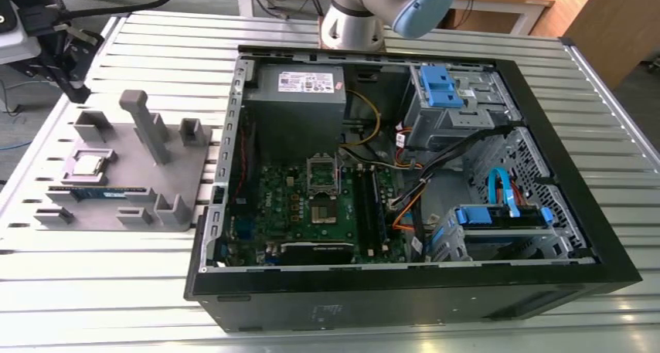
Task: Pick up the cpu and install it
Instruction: 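Reach for the cpu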
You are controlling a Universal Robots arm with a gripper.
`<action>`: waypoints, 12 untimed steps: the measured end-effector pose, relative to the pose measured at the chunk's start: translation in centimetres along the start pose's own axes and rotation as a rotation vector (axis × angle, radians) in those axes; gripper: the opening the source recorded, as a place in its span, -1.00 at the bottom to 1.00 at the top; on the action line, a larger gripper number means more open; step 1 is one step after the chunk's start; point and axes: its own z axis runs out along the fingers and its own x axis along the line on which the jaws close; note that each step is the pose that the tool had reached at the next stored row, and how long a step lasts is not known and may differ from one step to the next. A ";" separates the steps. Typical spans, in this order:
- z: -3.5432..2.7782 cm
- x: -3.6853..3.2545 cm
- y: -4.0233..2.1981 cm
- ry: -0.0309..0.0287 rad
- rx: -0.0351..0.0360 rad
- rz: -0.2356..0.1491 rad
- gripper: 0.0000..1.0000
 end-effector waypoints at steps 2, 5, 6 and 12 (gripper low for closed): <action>0.22 0.19 -0.03 -0.0001 -0.0001 0.000 -0.79; 0.46 0.51 -0.07 0.0002 -0.0001 0.000 -0.79; 0.53 0.66 -0.08 0.0001 -0.0001 0.000 -0.79; 1.04 1.40 -0.18 0.0002 -0.0001 0.000 -0.79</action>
